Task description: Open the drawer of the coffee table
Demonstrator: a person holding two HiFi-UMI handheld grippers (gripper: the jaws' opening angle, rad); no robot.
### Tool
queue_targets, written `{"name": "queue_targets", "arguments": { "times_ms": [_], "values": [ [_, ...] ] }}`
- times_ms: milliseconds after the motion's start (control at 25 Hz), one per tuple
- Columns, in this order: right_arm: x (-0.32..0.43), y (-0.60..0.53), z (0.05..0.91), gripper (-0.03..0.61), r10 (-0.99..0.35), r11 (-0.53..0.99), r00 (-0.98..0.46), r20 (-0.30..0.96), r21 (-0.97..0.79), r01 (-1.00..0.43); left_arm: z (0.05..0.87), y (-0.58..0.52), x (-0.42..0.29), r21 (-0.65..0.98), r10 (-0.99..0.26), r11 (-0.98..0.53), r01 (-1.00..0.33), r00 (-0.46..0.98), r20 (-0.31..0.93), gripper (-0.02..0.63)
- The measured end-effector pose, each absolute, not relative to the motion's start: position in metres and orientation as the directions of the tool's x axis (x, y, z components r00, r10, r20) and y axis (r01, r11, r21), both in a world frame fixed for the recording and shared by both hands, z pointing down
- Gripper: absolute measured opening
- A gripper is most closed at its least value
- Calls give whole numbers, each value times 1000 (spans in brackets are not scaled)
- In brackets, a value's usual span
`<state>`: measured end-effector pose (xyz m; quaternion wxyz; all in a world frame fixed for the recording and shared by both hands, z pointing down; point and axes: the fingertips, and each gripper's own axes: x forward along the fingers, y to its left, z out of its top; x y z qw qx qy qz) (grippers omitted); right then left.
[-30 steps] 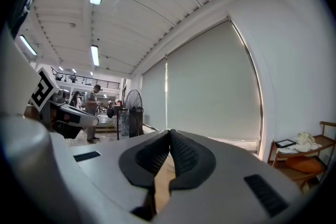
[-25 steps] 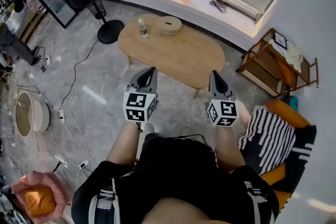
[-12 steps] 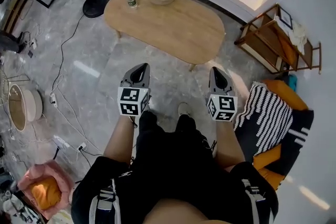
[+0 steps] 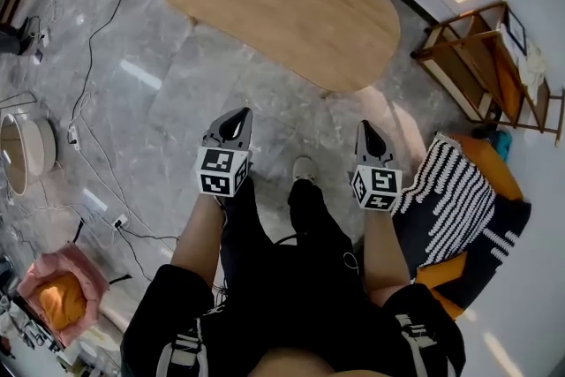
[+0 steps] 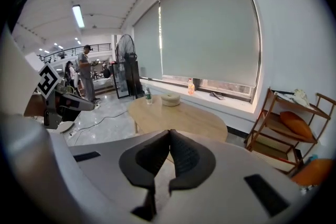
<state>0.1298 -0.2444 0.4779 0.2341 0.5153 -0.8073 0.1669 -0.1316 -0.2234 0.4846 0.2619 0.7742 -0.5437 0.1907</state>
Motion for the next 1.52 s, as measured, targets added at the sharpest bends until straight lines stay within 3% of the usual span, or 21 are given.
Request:
{"name": "queue_targets", "arguments": {
  "times_ms": [280,520,760,1040,1240,1280,1320,1360,1520],
  "values": [
    [149,-264,609,15,-766,417,-354,537,-4,-909,620,-243,-133,214,-775,-247,-945,325,543,20],
    [156,-279,730,15,-833,381,-326,448,35,-924,749,-282,-140,292,-825,-267,-918,375,424,20],
    [166,-294,837,15,-892,302,-269,364,38,-952,861,-322,-130,238,-849,-358,-903,421,319,20],
    [160,-291,881,17,-902,280,-269,337,-18,-960,919,-331,-105,287,-795,-426,-858,507,334,20],
    [153,-288,883,24,-906,312,-317,282,-63,-948,930,-335,-99,429,-765,-469,-772,598,239,21],
    [149,-287,887,98,-897,331,-340,282,-81,-940,930,-335,-97,503,-748,-475,-722,632,200,45],
    [146,-287,890,171,-887,348,-361,289,-97,-932,929,-335,-94,587,-728,-479,-653,669,150,162],
    [143,-287,893,202,-878,360,-376,297,-108,-927,928,-336,-92,668,-712,-473,-575,696,95,242],
    [134,-296,894,253,-862,384,-396,317,-101,-918,934,-350,-90,847,-717,-400,-351,695,-50,292]
  ]
}}
